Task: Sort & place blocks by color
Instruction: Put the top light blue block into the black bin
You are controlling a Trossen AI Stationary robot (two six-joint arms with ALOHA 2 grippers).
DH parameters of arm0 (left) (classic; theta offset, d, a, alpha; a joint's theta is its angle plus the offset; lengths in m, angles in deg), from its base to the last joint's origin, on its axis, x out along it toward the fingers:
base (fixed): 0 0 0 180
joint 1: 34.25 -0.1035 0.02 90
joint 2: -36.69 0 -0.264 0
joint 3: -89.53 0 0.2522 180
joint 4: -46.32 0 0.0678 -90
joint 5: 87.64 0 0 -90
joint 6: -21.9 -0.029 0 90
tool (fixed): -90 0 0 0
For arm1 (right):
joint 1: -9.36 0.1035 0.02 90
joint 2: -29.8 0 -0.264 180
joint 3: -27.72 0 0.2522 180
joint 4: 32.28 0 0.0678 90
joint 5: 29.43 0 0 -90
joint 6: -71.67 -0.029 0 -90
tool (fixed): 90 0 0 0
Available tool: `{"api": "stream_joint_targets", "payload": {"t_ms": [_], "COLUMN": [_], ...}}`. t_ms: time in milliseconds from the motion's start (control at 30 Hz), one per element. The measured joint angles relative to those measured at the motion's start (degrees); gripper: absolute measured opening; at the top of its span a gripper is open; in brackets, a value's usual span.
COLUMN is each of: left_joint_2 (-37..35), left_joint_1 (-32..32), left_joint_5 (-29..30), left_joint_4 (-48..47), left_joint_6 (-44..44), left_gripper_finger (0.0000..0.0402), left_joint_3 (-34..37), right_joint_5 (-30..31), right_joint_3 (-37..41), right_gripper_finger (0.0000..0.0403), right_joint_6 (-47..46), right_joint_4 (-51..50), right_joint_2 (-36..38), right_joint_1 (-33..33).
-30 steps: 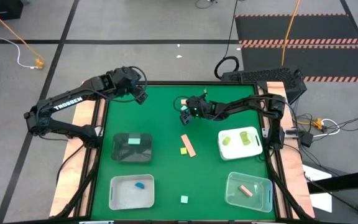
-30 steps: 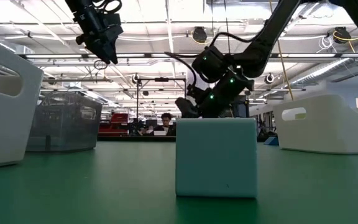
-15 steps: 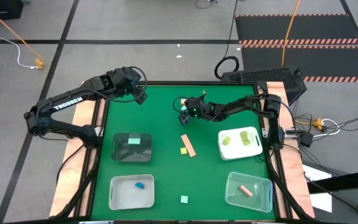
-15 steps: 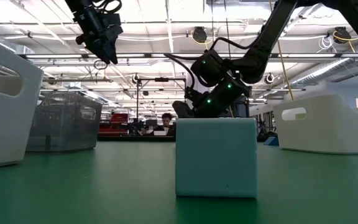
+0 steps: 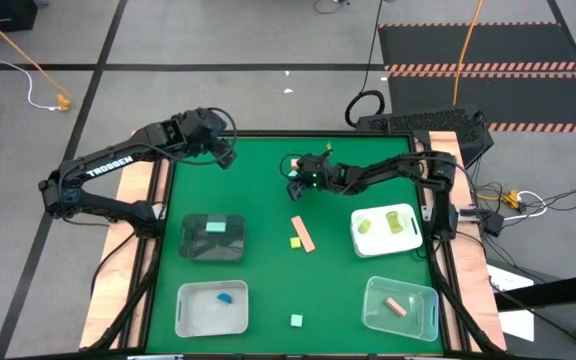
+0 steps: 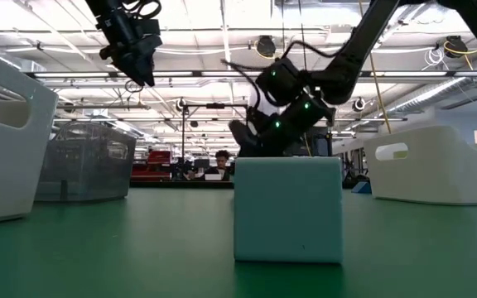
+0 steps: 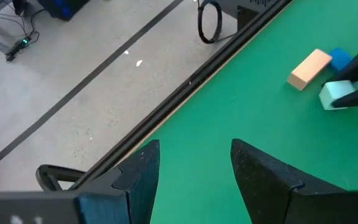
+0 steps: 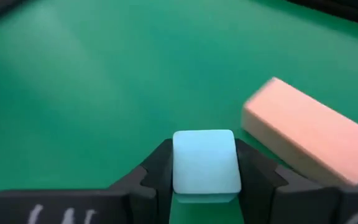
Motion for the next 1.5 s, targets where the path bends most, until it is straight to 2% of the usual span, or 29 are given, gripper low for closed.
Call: {"api": "stream_joint_targets", "payload": {"t_ms": [167, 433, 633, 767, 1067, 1267, 1500], "left_joint_2": [0.00, 0.00, 0.00, 0.00, 3.21, 7.36, 12.31], "left_joint_1": [0.00, 0.07, 1.42, 3.03, 9.44, 11.08, 13.24], "left_joint_5": [-1.88, -20.26, -28.72, -33.98, -34.19, -32.65, -32.49], "left_joint_4": [-1.03, 0.32, 10.59, 20.41, 39.12, 39.87, 40.96], "left_joint_6": [2.30, 9.95, 16.49, 21.57, 33.61, 41.00, 48.79], "left_gripper_finger": [0.0200, 0.0200, 0.0200, 0.0200, 0.0200, 0.0202, 0.0231], "left_joint_3": [0.01, 0.02, 0.02, 0.02, 0.04, 0.04, 0.04], "right_joint_5": [-0.41, -1.39, -1.36, -1.38, -1.62, -1.55, -1.50], "right_joint_3": [0.00, 0.00, 0.00, 0.02, 0.02, 0.04, 0.05], "right_gripper_finger": [0.0111, 0.0111, 0.0111, 0.0111, 0.0111, 0.0111, 0.0111], "right_joint_6": [-0.38, 10.46, 20.80, 23.92, 31.50, 35.94, 41.00], "right_joint_4": [0.17, 0.21, -1.63, -4.60, -6.69, -8.80, -12.05], "right_joint_2": [5.17, 16.41, 25.64, 30.67, 34.71, 34.71, 34.71], "right_joint_1": [0.07, 0.07, 0.26, 0.37, 4.02, 7.81, 11.30]}}
